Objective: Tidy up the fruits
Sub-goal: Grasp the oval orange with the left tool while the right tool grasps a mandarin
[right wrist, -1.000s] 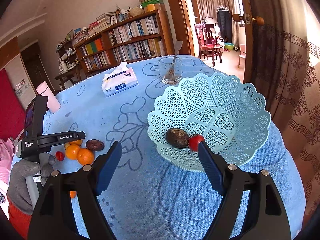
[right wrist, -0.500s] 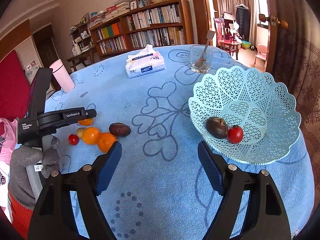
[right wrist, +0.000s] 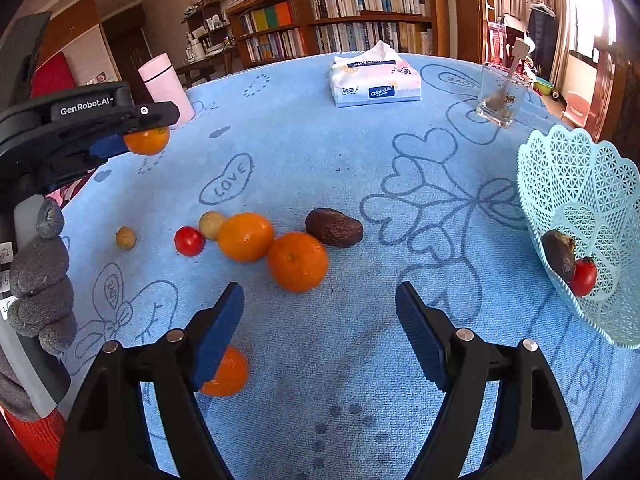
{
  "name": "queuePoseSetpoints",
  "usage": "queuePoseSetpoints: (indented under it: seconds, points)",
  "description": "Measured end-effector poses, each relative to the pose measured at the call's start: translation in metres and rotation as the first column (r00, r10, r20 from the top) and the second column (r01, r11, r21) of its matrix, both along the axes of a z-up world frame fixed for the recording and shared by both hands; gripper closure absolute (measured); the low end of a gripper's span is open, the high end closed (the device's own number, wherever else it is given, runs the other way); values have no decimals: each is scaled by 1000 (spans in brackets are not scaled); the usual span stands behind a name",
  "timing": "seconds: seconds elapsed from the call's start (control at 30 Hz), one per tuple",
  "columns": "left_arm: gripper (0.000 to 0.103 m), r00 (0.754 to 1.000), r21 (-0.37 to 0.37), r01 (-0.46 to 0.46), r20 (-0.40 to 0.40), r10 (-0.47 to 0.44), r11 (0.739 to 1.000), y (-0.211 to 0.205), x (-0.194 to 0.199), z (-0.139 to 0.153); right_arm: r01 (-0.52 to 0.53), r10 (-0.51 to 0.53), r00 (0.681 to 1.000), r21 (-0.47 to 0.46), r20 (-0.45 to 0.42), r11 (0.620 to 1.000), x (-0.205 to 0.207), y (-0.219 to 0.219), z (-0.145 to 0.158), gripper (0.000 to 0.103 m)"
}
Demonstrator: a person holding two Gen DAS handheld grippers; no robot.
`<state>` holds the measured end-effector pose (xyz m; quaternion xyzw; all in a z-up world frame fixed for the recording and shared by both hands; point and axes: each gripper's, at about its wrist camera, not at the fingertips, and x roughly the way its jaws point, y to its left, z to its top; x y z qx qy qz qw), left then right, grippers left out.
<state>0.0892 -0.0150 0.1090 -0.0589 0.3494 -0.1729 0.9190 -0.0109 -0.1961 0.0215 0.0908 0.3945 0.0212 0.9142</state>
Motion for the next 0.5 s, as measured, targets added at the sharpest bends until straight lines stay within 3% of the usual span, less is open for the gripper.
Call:
queuePoseSetpoints:
  seconds: [0.17,0.5]
  points:
    - [61,999,-24,-20,30,20,1000,11,-4,12,-27,26,1000,-36,-18,999,15,12,-6,27]
    - [61,999,-35,-35,32,36,999,17,-5,13,-22,18,997,-57,-70,998,41,17,-22,57]
